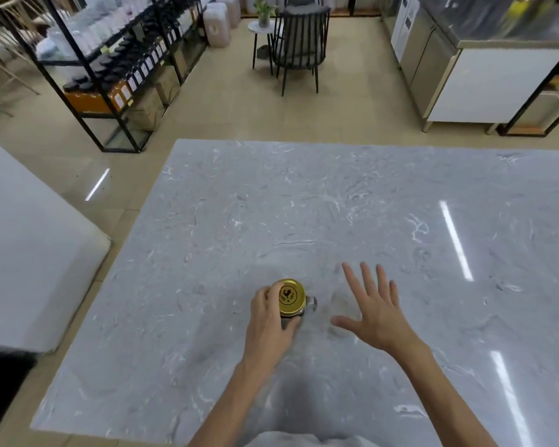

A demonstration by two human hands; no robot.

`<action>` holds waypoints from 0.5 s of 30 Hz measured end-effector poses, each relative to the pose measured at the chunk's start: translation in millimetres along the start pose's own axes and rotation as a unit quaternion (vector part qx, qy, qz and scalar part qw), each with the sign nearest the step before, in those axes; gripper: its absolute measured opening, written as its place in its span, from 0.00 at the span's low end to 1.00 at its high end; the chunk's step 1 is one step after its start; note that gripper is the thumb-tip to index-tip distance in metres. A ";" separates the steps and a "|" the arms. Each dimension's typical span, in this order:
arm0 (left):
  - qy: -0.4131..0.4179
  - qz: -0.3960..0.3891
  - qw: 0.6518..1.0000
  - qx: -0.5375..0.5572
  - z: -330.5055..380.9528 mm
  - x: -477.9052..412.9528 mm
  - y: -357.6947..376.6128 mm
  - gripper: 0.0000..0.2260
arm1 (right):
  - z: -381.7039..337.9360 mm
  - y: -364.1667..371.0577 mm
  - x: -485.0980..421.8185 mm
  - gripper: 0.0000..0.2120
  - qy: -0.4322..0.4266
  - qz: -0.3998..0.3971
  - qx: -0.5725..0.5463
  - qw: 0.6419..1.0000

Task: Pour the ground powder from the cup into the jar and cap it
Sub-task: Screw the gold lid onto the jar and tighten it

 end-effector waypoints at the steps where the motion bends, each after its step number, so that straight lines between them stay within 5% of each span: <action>1: 0.016 -0.011 0.999 -0.027 3.1 -3.4 2.1 0.34 | 12.4 5.4 5.7 0.48 0.011 -0.012 -0.023 1.000; 6: 0.068 -0.079 0.985 -0.138 17.4 -26.5 12.2 0.37 | 29.2 10.4 18.0 0.45 -0.009 0.044 -0.101 0.994; 15: 0.057 -0.078 0.988 -0.118 19.3 -75.4 10.4 0.31 | 65.7 -12.5 -26.2 0.43 -0.003 0.065 -0.200 0.978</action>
Point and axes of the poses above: each hand's wrist, its own x-axis away from the middle knuckle, its own y-axis out of the palm, z = x × y, the point moved 5 cm from there along -x, towards the middle knuckle, and after that the axes turned 8 degrees about -z, right-handed, at the moved point
